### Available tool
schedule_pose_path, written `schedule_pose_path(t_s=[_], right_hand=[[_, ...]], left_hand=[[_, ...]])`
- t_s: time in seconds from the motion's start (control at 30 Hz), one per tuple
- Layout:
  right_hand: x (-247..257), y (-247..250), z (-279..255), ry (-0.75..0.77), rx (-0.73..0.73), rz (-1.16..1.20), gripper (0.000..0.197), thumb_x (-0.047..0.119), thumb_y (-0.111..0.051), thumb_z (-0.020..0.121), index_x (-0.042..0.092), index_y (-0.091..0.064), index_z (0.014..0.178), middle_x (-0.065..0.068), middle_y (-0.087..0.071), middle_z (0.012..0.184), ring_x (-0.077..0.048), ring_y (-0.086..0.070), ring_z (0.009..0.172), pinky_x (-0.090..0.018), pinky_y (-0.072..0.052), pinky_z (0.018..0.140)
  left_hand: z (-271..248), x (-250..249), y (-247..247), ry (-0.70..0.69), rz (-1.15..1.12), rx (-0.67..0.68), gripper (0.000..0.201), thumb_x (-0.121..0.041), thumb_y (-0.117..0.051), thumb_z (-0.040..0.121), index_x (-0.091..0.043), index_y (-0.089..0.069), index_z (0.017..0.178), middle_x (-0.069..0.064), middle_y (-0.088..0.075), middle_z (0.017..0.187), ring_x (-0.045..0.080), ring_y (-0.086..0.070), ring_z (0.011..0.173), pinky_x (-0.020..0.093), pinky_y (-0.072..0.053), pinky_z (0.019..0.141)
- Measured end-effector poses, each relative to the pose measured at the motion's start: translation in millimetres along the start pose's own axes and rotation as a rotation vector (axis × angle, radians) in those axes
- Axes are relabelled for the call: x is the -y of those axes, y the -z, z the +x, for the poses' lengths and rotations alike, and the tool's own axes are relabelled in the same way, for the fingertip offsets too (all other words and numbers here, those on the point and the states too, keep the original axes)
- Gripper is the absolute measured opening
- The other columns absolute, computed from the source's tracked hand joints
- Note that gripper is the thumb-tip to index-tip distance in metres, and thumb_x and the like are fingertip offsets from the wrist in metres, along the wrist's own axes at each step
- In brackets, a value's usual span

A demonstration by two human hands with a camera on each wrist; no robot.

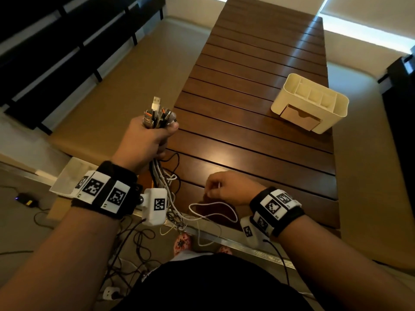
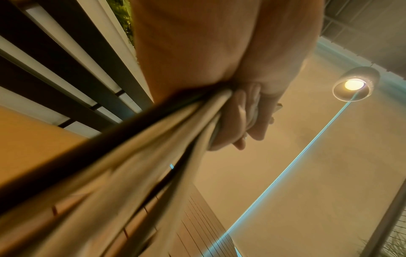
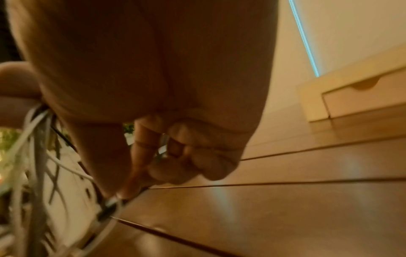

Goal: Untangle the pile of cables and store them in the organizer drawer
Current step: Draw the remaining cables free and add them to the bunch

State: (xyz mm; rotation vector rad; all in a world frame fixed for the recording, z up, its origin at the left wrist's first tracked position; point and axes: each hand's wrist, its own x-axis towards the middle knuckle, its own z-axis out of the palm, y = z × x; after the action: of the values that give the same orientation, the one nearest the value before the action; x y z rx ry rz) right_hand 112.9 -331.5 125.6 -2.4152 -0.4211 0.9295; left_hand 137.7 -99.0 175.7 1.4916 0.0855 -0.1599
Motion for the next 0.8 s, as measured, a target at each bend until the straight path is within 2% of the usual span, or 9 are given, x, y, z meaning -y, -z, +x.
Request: schedule_pose_path(t_s=[0.13, 0.2, 0.27, 0.33, 0.47, 0.53, 0.6, 0.7, 0.8], right_hand=[[20, -15, 15, 0.022, 0.090, 0.035, 0.011, 0.043, -0.065, 0.094, 0.032, -0.066, 0.097, 0.017, -0.060, 0.086, 0.001, -0.055, 0.079, -0.021, -0.038, 0.064], [25, -24, 23, -0.020, 0.142, -0.020, 0.025, 0.047, -0.068, 0.090, 0.030, -0.063, 0.108, 0.016, -0.058, 0.089, -0.006, -0.056, 0.085, -0.024, -0.038, 0.065], [26, -29, 30, -0.053, 0.173, -0.109, 0.046, 0.049, -0.070, 0.088, 0.028, -0.059, 0.127, 0.011, -0.060, 0.105, -0.015, -0.057, 0.100, -0.027, -0.040, 0.072], [24, -32, 33, -0.062, 0.181, -0.168, 0.054, 0.045, -0.071, 0.087, 0.027, -0.055, 0.136, 0.004, -0.060, 0.120, -0.019, -0.057, 0.109, -0.028, -0.041, 0.076], [14, -29, 31, -0.032, 0.150, -0.170, 0.021, 0.027, -0.066, 0.092, 0.025, -0.067, 0.113, 0.011, -0.061, 0.093, -0.011, -0.058, 0.086, -0.020, -0.037, 0.060], [7, -20, 24, -0.024, 0.121, 0.040, 0.012, 0.024, -0.069, 0.091, 0.027, -0.068, 0.102, 0.010, -0.067, 0.085, -0.009, -0.065, 0.081, -0.023, -0.048, 0.067], [-3, -9, 12, 0.001, 0.117, 0.271, 0.010, 0.022, -0.072, 0.090, 0.026, -0.069, 0.098, 0.001, -0.075, 0.089, -0.013, -0.071, 0.084, -0.032, -0.056, 0.083], [-22, 4, -13, 0.036, 0.160, 0.403, 0.009, 0.015, -0.072, 0.089, 0.022, -0.070, 0.096, -0.005, -0.076, 0.093, -0.023, -0.072, 0.091, -0.041, -0.054, 0.087], [-43, 3, -33, -0.024, 0.226, 0.263, 0.007, 0.012, -0.070, 0.089, 0.018, -0.074, 0.090, 0.008, -0.076, 0.100, -0.003, -0.068, 0.095, -0.027, -0.047, 0.086]], left_hand=[[-4, 1, -4, -0.003, 0.000, -0.019, 0.017, -0.009, -0.061, 0.097, -0.023, -0.066, 0.089, -0.002, -0.030, 0.060, 0.011, -0.022, 0.045, 0.023, -0.024, 0.044], [-6, 2, -5, -0.004, 0.012, -0.027, 0.015, -0.010, -0.062, 0.096, -0.022, -0.066, 0.089, -0.004, -0.032, 0.059, 0.010, -0.024, 0.045, 0.022, -0.025, 0.044], [-8, 2, -5, -0.003, 0.013, -0.031, 0.014, -0.010, -0.062, 0.096, -0.022, -0.066, 0.090, -0.006, -0.034, 0.059, 0.008, -0.025, 0.044, 0.022, -0.025, 0.044], [-10, 2, -2, -0.001, 0.015, -0.041, 0.013, -0.011, -0.063, 0.096, -0.022, -0.066, 0.091, -0.005, -0.035, 0.060, 0.008, -0.026, 0.045, 0.022, -0.026, 0.044], [-11, 4, 7, 0.000, 0.019, -0.060, 0.013, -0.013, -0.063, 0.096, -0.024, -0.067, 0.091, 0.001, -0.034, 0.064, 0.009, -0.027, 0.045, 0.022, -0.028, 0.043], [-10, 5, 11, -0.006, -0.007, -0.063, 0.018, -0.012, -0.062, 0.096, -0.026, -0.068, 0.088, 0.006, -0.032, 0.070, 0.009, -0.026, 0.044, 0.022, -0.026, 0.043], [-10, 4, 14, -0.009, -0.024, -0.073, 0.021, -0.010, -0.061, 0.096, -0.027, -0.068, 0.086, 0.007, -0.033, 0.072, 0.009, -0.025, 0.044, 0.022, -0.024, 0.043], [-8, 0, 18, -0.024, -0.028, -0.090, 0.019, -0.009, -0.060, 0.097, -0.025, -0.065, 0.088, 0.005, -0.035, 0.069, 0.011, -0.026, 0.045, 0.023, -0.022, 0.043], [-3, -3, 20, -0.032, -0.026, -0.113, 0.018, -0.009, -0.059, 0.097, -0.025, -0.062, 0.089, 0.002, -0.034, 0.068, 0.012, -0.026, 0.047, 0.025, -0.021, 0.045]])
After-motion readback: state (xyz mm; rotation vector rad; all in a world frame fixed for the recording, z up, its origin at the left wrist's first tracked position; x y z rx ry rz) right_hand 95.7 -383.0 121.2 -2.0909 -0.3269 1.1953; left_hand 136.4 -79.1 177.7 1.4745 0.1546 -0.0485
